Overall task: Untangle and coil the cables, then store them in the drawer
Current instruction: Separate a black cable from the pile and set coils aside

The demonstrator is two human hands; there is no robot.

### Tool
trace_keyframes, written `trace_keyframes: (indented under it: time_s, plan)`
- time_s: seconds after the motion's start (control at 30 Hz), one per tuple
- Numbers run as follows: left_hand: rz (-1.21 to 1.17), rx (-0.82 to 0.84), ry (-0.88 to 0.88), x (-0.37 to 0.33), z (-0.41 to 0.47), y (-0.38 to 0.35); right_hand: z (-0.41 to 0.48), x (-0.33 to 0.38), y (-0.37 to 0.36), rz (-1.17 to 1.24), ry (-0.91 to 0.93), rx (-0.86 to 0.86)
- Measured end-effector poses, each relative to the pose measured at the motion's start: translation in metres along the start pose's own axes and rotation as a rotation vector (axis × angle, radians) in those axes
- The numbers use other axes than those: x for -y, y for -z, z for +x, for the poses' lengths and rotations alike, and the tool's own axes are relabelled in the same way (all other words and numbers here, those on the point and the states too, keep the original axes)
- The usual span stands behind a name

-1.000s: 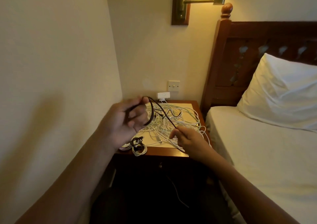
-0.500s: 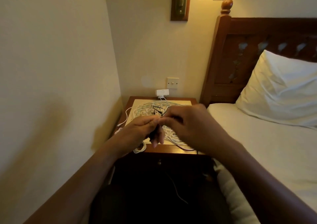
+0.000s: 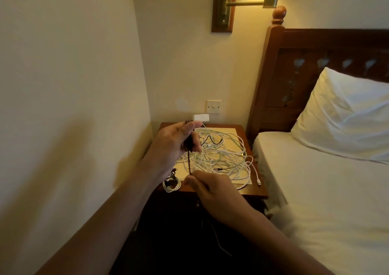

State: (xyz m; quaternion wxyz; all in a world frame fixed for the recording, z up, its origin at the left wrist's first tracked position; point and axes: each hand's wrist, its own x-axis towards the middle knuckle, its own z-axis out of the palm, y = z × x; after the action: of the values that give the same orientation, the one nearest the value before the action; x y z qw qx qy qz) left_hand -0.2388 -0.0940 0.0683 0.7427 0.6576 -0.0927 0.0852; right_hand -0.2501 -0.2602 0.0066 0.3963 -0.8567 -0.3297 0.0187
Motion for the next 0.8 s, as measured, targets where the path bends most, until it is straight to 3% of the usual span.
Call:
trace_keyframes:
  time_s: [0.1, 0.23, 0.33, 0.4, 0.47, 0.7, 0.8]
  plan:
    - [0.516, -0.050, -0.106, 0.011, 0.005, 0.004, 0.001, 0.018, 0.006, -0.129, 0.068, 0.008]
    - [0.726, 0.220, 0.014, 0.014, -0.002, 0.023, 0.011, 0.025, 0.051, -0.182, 0.068, -0.036]
    - [0.601, 0.396, 0.174, 0.012, -0.014, 0.028, 0.022, 0.012, 0.079, -0.133, 0.064, -0.167]
    - [0.390, 0.406, 0.236, 0.006, -0.023, 0.032, 0.027, 0.000, 0.087, -0.069, 0.054, -0.174]
    - [0.272, 0.378, 0.183, -0.002, -0.026, 0.040, 0.029, -0.014, 0.092, -0.064, 0.068, -0.175]
    - [-0.011, -0.009, 0.173, -0.005, -0.013, 0.076, 0.014, -0.060, 0.107, -0.111, -0.002, -0.095]
    - [0.038, -0.095, 0.189, 0.005, -0.003, 0.082, 0.005, -0.055, 0.110, -0.096, 0.011, -0.071]
